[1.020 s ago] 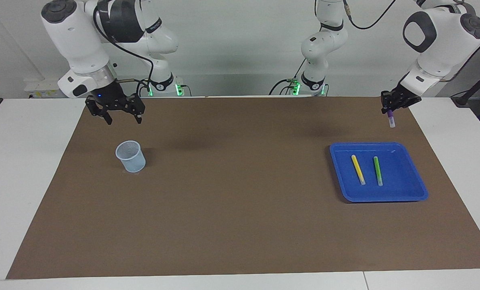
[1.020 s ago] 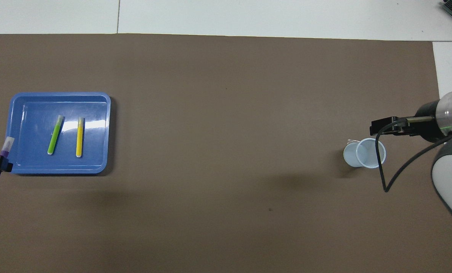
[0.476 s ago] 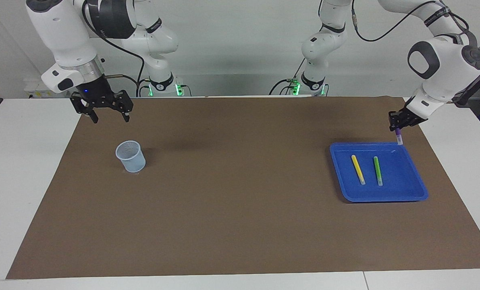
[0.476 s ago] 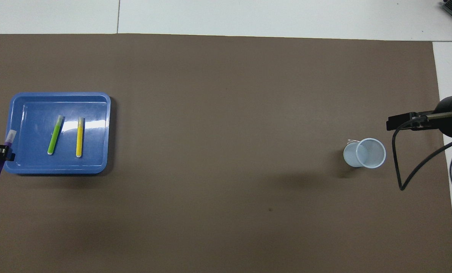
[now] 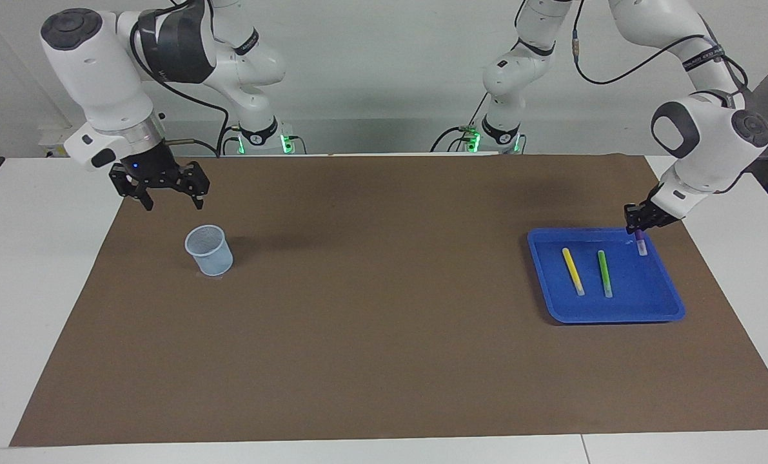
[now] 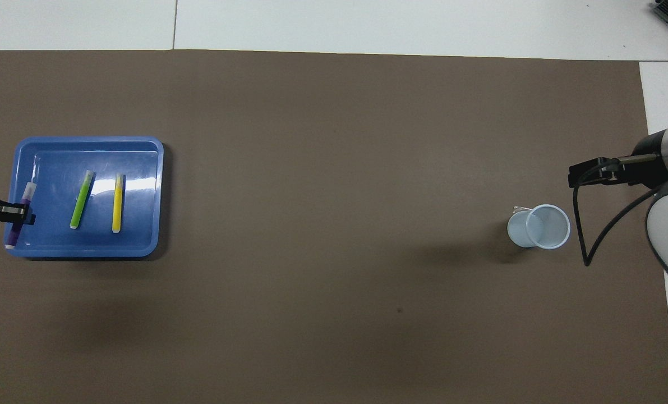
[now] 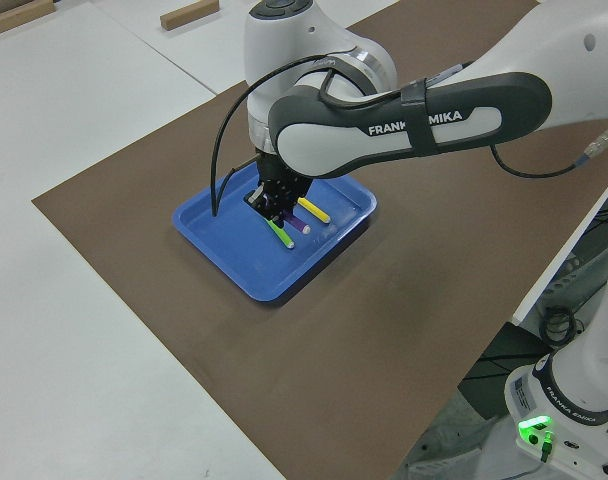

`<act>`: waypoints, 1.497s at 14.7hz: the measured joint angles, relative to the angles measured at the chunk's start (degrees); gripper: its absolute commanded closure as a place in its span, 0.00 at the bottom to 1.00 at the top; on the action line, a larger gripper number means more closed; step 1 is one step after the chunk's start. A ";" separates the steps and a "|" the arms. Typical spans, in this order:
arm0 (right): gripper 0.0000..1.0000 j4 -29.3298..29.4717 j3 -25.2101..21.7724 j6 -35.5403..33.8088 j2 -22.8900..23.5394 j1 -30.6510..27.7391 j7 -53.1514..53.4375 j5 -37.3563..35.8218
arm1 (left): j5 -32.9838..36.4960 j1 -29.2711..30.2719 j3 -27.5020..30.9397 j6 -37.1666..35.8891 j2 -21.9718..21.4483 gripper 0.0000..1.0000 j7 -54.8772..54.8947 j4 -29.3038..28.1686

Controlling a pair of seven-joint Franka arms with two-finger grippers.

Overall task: Right arm passes pens to left for tray arrangement
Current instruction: 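Lower the purple pen into the tray with the left gripper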

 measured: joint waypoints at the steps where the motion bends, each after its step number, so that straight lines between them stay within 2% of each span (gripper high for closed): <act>1: 0.00 0.10 -0.15 -0.76 -0.09 0.02 -0.04 0.00 | 0.03 0.01 0.01 1.39 1.19 1.00 -0.01 -0.02; 7: 0.00 0.00 -0.39 -1.46 -0.33 0.05 -0.05 0.00 | 2.92 0.27 0.03 8.96 7.62 1.00 -1.66 -0.04; 13: 0.00 0.01 -0.47 -0.44 -0.34 0.06 -0.05 -0.02 | 3.54 0.37 0.00 14.16 10.64 1.00 -2.30 -0.04; 16: 0.00 0.00 -0.54 -0.47 -0.34 0.05 -0.05 -0.02 | 8.19 0.37 0.00 16.06 11.59 1.00 -2.90 -0.04; 17: 0.00 -0.01 -0.59 -0.57 -0.34 0.02 -0.05 -0.02 | 8.85 0.37 0.00 16.27 11.71 0.94 -2.96 -0.04; 18: 0.00 -0.04 -0.69 -0.64 -0.34 -0.03 -0.05 -0.02 | 9.12 0.37 -0.04 16.37 11.76 0.80 -2.96 -0.04; 19: 0.00 -0.06 -0.83 -0.65 -0.34 -0.09 -0.05 -0.03 | 9.28 0.37 -0.13 16.41 11.81 0.65 -2.96 -0.04; 21: 0.00 -0.06 -1.01 -0.65 -0.34 -0.53 -0.05 -0.05 | 9.41 0.37 -0.29 16.56 11.86 0.27 -2.96 -0.04; 22: 0.00 -0.06 -1.02 -0.65 -0.34 -0.81 -0.05 -0.05 | 9.44 0.37 -0.34 16.74 11.86 0.16 -2.96 -0.04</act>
